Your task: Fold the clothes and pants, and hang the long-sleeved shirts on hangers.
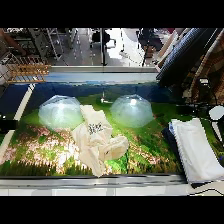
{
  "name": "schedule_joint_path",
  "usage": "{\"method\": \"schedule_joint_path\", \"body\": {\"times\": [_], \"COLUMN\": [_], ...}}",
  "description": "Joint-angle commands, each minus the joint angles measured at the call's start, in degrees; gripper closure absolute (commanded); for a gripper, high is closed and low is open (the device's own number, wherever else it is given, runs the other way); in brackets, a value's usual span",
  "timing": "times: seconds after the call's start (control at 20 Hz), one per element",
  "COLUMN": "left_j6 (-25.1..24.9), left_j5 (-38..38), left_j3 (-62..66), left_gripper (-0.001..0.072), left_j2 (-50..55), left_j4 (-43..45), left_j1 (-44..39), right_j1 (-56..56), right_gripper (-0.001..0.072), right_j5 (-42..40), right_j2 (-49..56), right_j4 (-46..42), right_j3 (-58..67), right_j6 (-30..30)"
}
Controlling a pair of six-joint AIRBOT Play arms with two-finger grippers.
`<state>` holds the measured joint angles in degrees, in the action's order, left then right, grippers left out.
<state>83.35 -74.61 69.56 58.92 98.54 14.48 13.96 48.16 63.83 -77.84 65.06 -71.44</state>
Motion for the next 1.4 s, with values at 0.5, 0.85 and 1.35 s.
{"method": "schedule_joint_path", "body": {"times": [0.5,0.85,1.35], "left_j6": [0.7,6.7,-6.3], "left_j5": [4.6,12.7,4.9], "left_j3": [0.0,0.0,-21.3], "left_gripper": [0.0698,0.0698,0.0083], "left_j2": [0.0,0.0,-2.9], "left_j4": [-4.3,-19.5,-42.7], "left_j1": [0.0,0.0,-27.1], "right_j1": [0.0,-0.1,-0.1], "right_gripper": [0.0696,0.0696,0.0558], "right_j5": [0.0,-0.6,4.4], "right_j2": [0.0,0.0,0.1], "right_j4": [0.0,3.1,13.8], "right_j3": [0.0,0.0,0.0], "right_j6": [0.0,-0.1,0.5]}}
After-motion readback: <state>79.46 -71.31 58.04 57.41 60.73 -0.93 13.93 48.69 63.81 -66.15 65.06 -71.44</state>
